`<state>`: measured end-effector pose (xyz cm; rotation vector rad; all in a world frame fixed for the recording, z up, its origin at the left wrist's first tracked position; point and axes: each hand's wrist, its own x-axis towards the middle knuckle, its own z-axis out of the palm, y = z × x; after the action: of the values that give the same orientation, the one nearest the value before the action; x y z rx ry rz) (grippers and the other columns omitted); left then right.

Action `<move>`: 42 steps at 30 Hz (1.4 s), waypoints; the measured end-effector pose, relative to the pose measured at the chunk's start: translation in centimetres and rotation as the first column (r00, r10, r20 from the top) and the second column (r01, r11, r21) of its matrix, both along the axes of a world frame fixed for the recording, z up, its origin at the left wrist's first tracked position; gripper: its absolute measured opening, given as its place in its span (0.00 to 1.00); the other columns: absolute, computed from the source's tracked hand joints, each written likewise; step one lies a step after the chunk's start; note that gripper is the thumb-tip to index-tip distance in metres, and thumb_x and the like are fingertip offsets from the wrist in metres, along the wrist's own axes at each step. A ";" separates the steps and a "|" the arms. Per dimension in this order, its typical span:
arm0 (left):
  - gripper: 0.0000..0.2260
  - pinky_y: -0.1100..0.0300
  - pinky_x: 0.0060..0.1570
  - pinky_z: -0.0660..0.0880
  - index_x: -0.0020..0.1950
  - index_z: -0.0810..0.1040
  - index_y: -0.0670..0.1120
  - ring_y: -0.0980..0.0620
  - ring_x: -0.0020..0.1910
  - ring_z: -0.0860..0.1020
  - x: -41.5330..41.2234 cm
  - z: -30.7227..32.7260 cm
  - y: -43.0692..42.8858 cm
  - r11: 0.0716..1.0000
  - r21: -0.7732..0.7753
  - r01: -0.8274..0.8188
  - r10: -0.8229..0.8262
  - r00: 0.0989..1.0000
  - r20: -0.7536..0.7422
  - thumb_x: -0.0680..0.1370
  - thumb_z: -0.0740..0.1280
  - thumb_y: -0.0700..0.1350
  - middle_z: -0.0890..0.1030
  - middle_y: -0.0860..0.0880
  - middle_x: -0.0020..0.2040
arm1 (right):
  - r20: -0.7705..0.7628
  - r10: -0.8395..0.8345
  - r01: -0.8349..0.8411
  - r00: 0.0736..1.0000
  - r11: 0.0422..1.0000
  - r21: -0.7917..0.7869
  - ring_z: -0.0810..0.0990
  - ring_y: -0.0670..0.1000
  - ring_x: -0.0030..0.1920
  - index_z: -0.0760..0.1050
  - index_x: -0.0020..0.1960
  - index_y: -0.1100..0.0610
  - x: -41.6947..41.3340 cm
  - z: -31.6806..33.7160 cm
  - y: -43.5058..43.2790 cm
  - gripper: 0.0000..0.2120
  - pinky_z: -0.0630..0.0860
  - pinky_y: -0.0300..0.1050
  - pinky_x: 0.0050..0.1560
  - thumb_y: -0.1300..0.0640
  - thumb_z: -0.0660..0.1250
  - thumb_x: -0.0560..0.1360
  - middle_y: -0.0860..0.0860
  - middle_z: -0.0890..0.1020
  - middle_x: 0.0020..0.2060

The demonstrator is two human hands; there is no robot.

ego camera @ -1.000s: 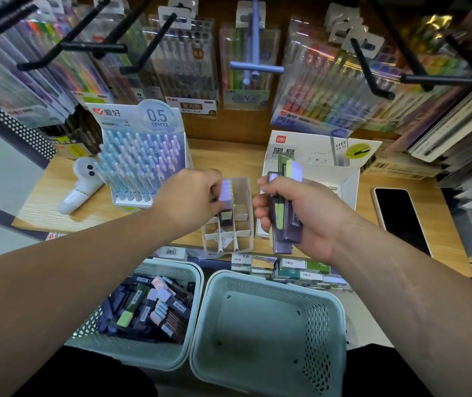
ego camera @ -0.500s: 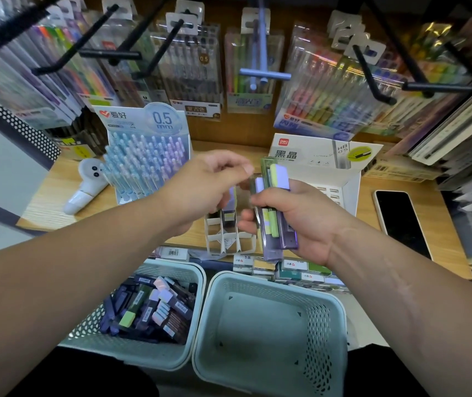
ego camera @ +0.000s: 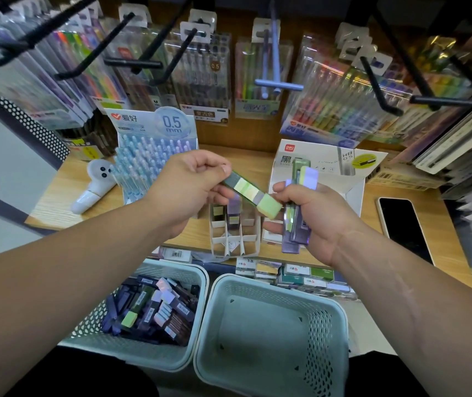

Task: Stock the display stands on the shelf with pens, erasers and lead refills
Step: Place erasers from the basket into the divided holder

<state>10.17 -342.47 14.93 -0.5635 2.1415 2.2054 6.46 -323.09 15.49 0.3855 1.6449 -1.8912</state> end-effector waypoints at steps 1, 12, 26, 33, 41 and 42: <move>0.03 0.60 0.38 0.81 0.51 0.79 0.40 0.49 0.36 0.83 0.1 0.0 -0.2 0.999 0.026 -0.021 0.021 1.000 -0.002 0.81 0.66 0.36 0.82 0.40 0.43 | 0.007 -0.009 0.009 1.000 1.000 -0.002 0.87 0.59 0.41 0.79 0.50 0.59 0.0 -0.1 0.1 0.05 0.84 0.49 0.34 0.67 0.68 0.77 0.58 0.86 0.43; 0.12 0.63 0.39 0.78 0.53 0.83 0.47 0.59 0.36 0.79 0.8 -0.4 -0.6 0.887 -0.384 0.257 -0.273 0.962 0.012 0.73 0.75 0.34 0.85 0.48 0.42 | -0.172 0.095 -0.075 0.981 0.990 0.117 0.85 0.52 0.33 0.75 0.49 0.60 0.5 0.3 -0.8 0.09 0.73 0.39 0.25 0.70 0.73 0.74 0.57 0.83 0.38; 0.08 0.70 0.37 0.75 0.45 0.81 0.51 0.57 0.34 0.78 0.0 -2.2 -2.8 0.631 -0.756 0.175 -0.251 0.968 0.014 0.74 0.75 0.39 0.80 0.54 0.38 | -0.196 0.023 0.004 0.980 0.991 0.135 0.85 0.53 0.38 0.77 0.55 0.63 0.4 0.2 -0.6 0.10 0.77 0.39 0.30 0.64 0.73 0.75 0.64 0.85 0.47; 0.04 0.54 0.42 0.80 0.44 0.80 0.45 0.52 0.37 0.81 -0.8 -3.3 -3.4 0.435 -0.896 0.092 -0.279 0.960 -0.037 0.75 0.74 0.41 0.82 0.50 0.36 | -0.203 0.086 -0.054 0.975 0.986 0.156 0.84 0.50 0.36 0.78 0.49 0.59 0.7 0.2 -0.5 0.03 0.76 0.41 0.31 0.62 0.72 0.77 0.56 0.86 0.37; 0.03 0.48 0.41 0.79 0.43 0.81 0.45 0.44 0.41 0.79 -1.2 -4.9 -2.7 0.224 -0.970 0.097 -0.365 0.931 0.009 0.74 0.74 0.43 0.80 0.48 0.41 | -0.192 0.118 -0.088 0.974 0.983 0.159 0.82 0.50 0.34 0.78 0.50 0.61 0.8 0.2 -0.2 0.03 0.76 0.40 0.31 0.62 0.71 0.77 0.56 0.84 0.36; 0.02 0.49 0.41 0.79 0.43 0.82 0.46 0.44 0.41 0.80 -1.3 -5.1 -2.7 0.204 -0.974 0.096 -0.374 0.927 0.013 0.73 0.74 0.43 0.80 0.48 0.43 | -0.181 0.129 -0.103 0.975 0.984 0.148 0.81 0.50 0.33 0.79 0.50 0.61 0.9 0.3 -0.2 0.03 0.75 0.40 0.30 0.62 0.71 0.78 0.57 0.83 0.36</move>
<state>8.88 -345.18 9.84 0.1373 3.2532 0.4665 7.34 -323.32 15.77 0.1619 1.8876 -1.7787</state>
